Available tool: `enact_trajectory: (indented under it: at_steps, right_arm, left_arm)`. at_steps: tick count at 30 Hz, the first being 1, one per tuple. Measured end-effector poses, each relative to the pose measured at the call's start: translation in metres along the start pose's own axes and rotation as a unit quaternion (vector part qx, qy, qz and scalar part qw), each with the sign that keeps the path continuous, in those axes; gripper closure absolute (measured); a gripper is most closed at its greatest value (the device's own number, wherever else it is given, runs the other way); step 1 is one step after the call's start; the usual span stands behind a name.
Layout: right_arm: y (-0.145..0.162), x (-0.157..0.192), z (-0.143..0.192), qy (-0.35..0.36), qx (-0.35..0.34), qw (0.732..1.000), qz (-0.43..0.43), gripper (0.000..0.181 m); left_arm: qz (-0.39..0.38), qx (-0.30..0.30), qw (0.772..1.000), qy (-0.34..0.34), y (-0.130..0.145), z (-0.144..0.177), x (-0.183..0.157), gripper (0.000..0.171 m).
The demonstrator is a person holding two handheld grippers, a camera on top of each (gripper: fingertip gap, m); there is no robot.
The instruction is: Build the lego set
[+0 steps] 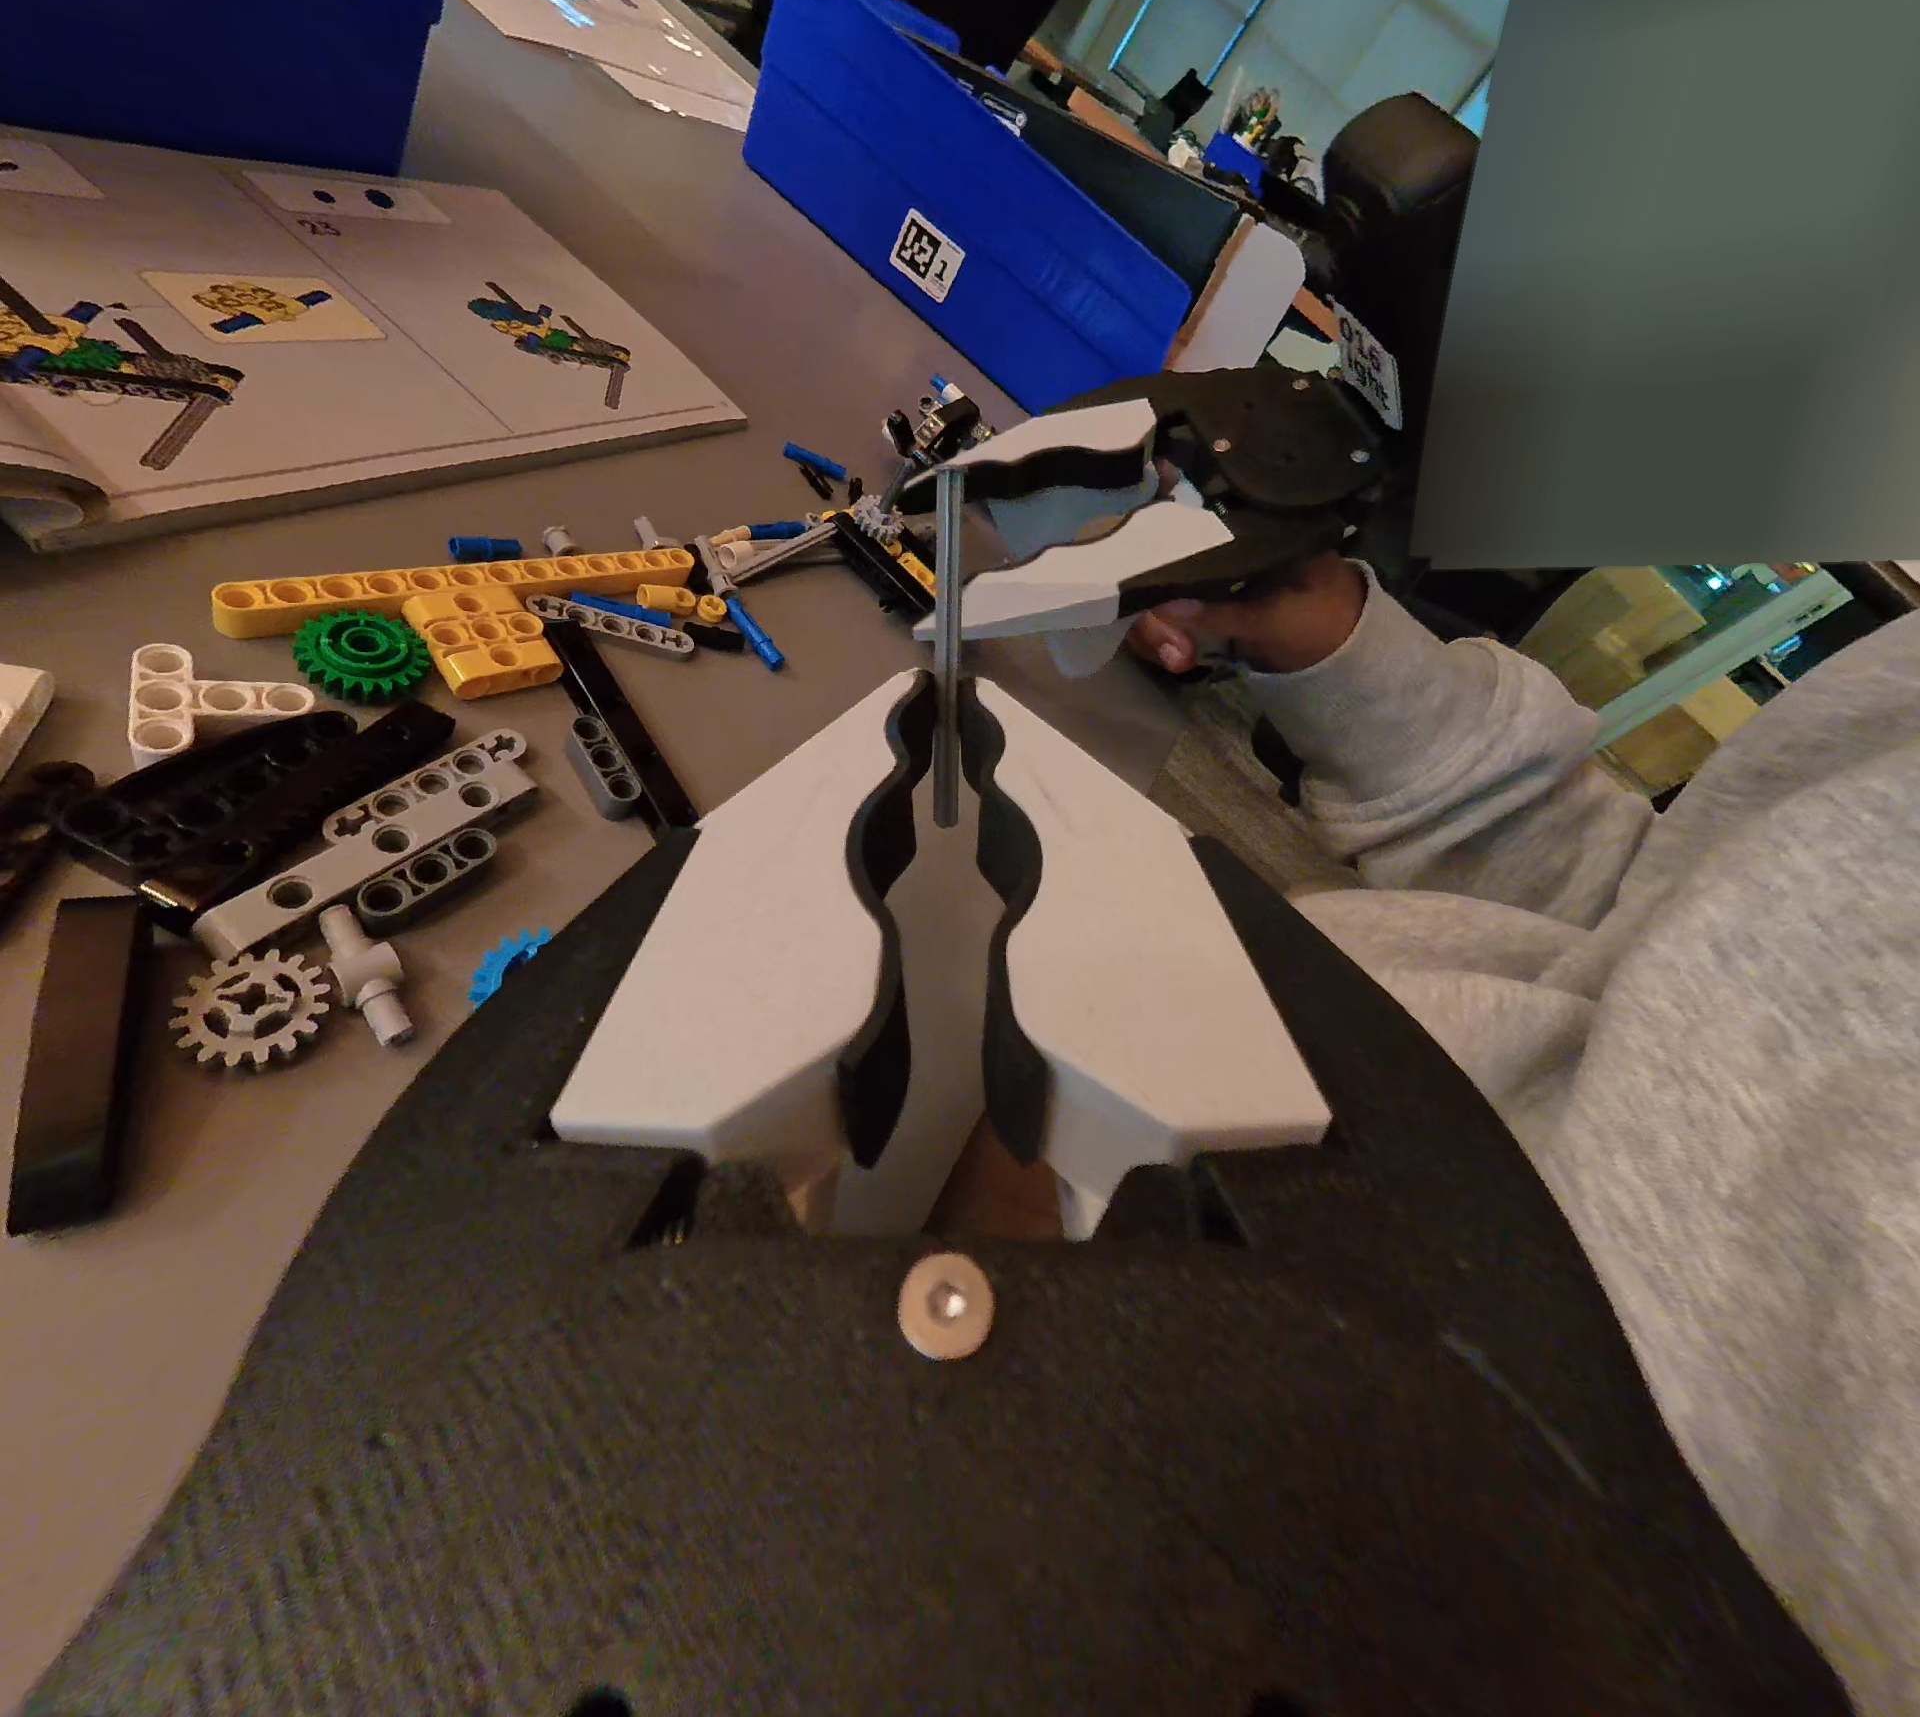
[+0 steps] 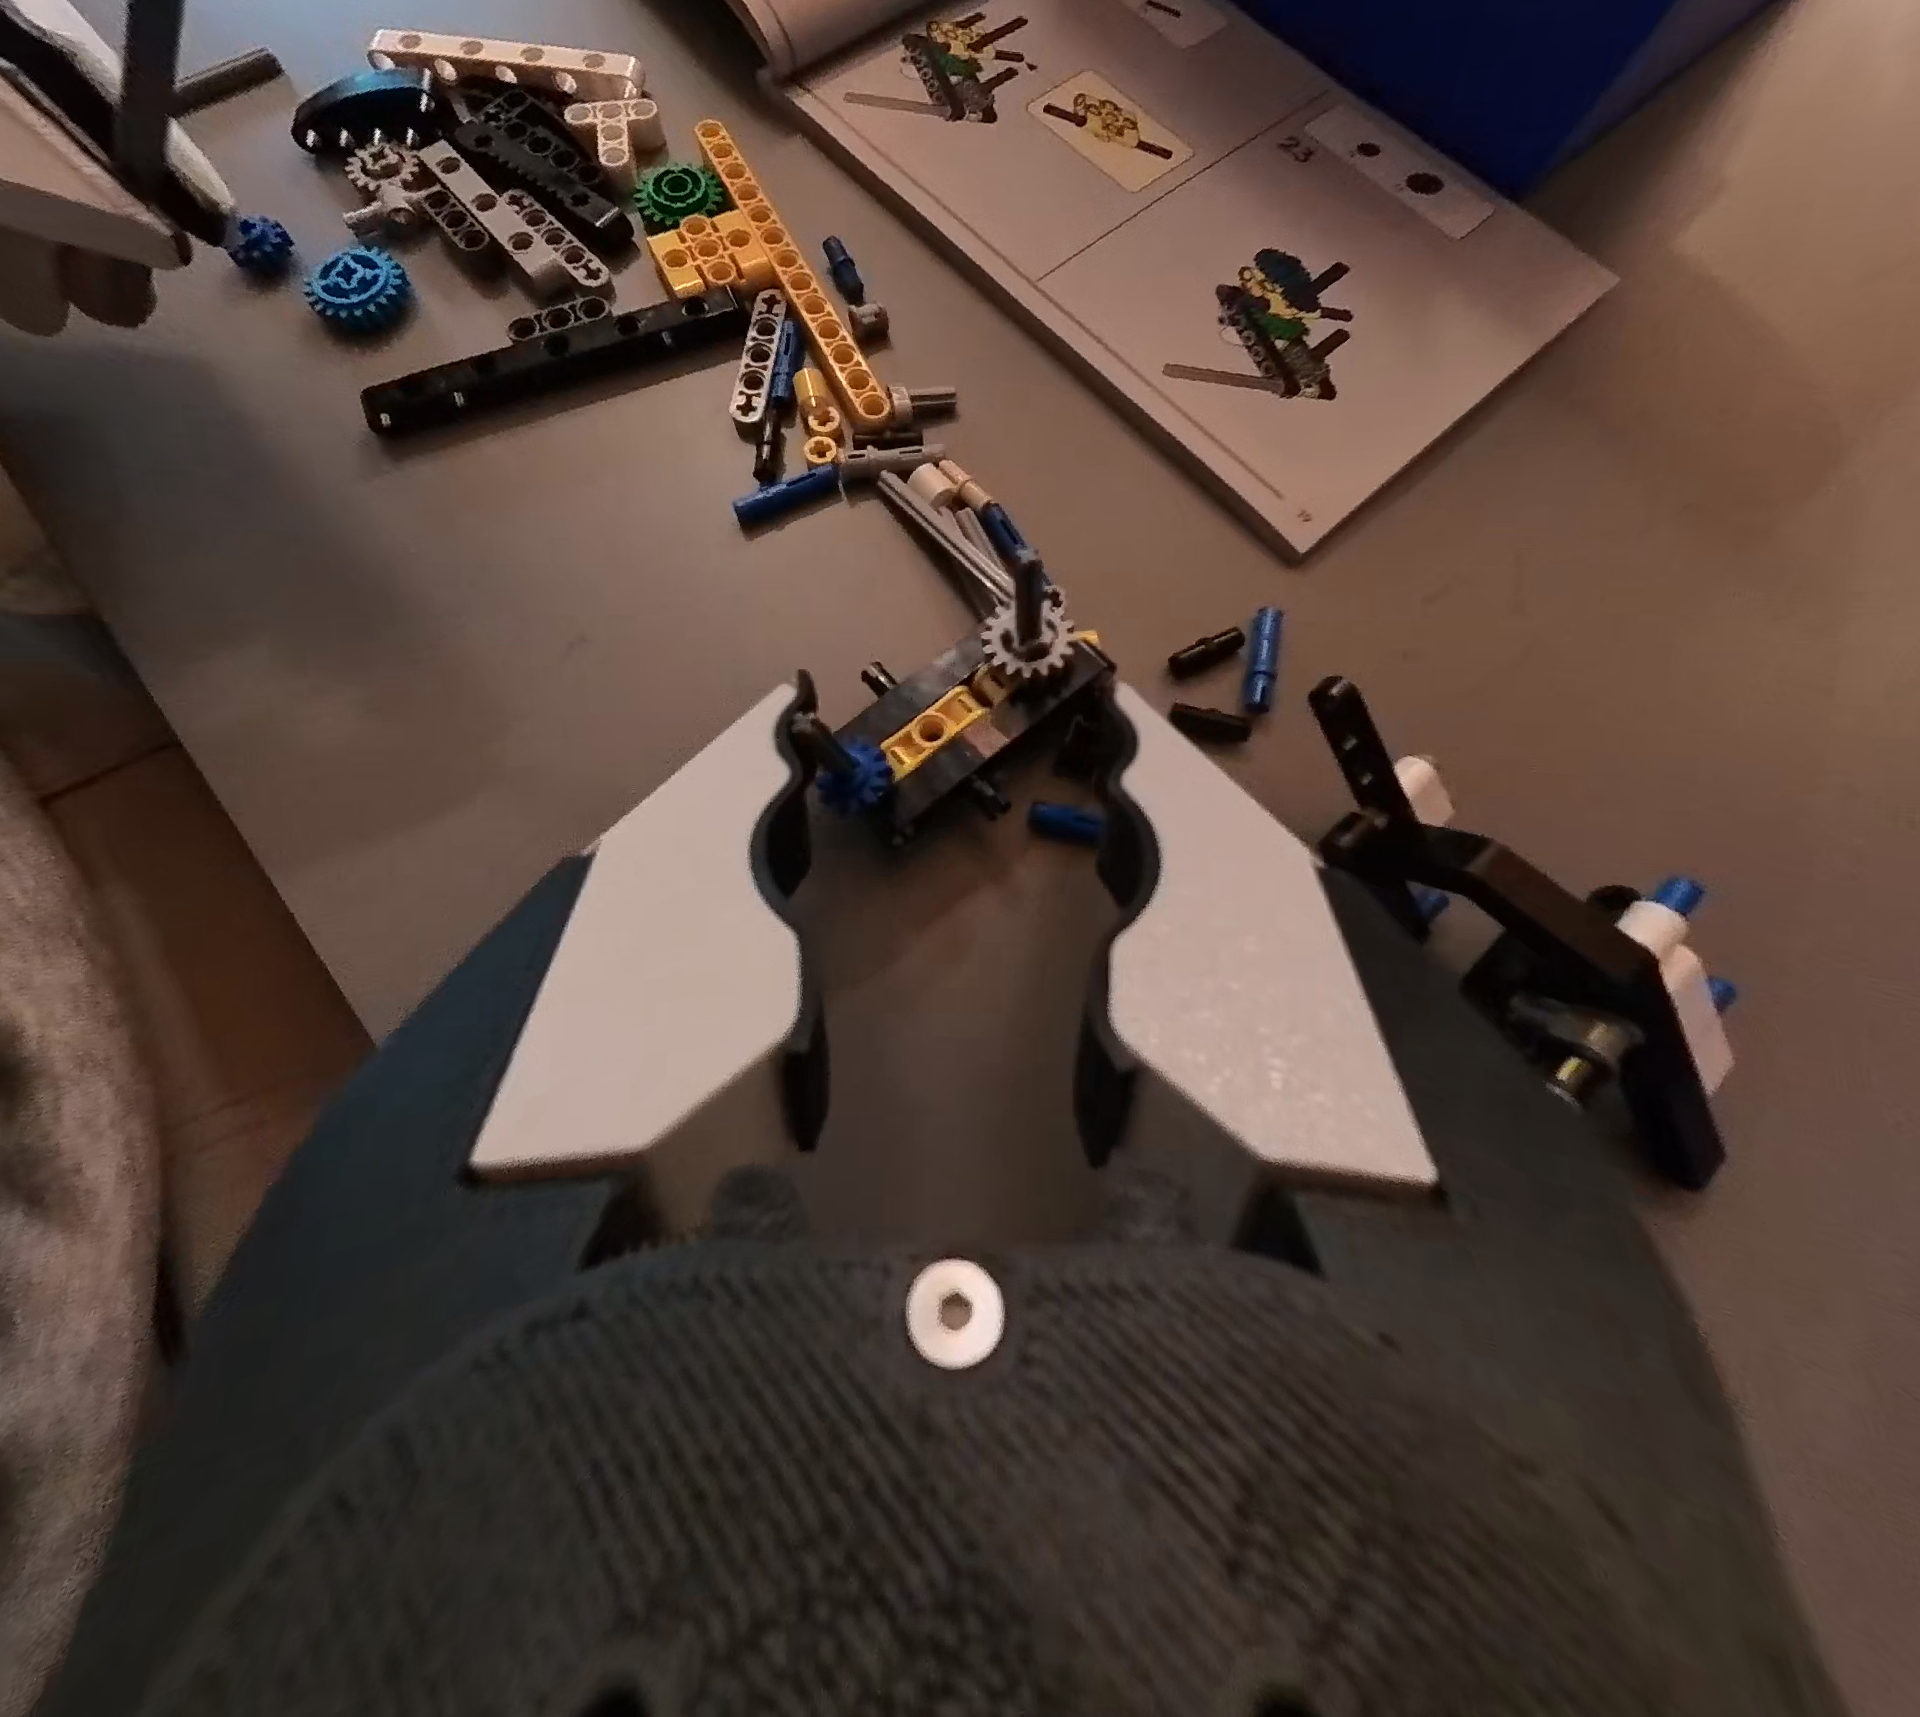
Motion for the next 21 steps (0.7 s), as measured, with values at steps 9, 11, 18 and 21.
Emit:
enact_trajectory:
  at_steps: [9, 11, 18, 21]
  right_arm:
    - [0.005, 0.004, 0.002, -0.007, 0.013, 1.000, -0.002, 0.133]
    - [0.007, 0.007, 0.004, -0.012, 0.021, 1.000, -0.003, 0.133]
    - [0.018, 0.023, 0.011, -0.055, 0.076, 0.996, 0.004, 0.136]
    - [0.016, 0.034, 0.014, -0.095, 0.072, 0.993, -0.001, 0.139]
  left_arm:
    - [-0.006, 0.002, 1.000, -0.002, 0.001, 0.000, -0.001, 0.170]
    - [-0.006, 0.003, 1.000, -0.003, 0.001, 0.000, 0.000, 0.170]
    - [-0.006, 0.006, 1.000, -0.005, 0.002, -0.001, 0.001, 0.170]
    - [-0.006, 0.007, 1.000, -0.006, 0.003, -0.002, 0.001, 0.170]
Point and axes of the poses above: each gripper's, where its closed fingertips meet, z back along the fingers, y out of its underside, x = y × z across the jaws, the point moved 2 cm from there along z, back along the fingers, and after that the axes turned 3 degrees about x, right-handed, at the moved point
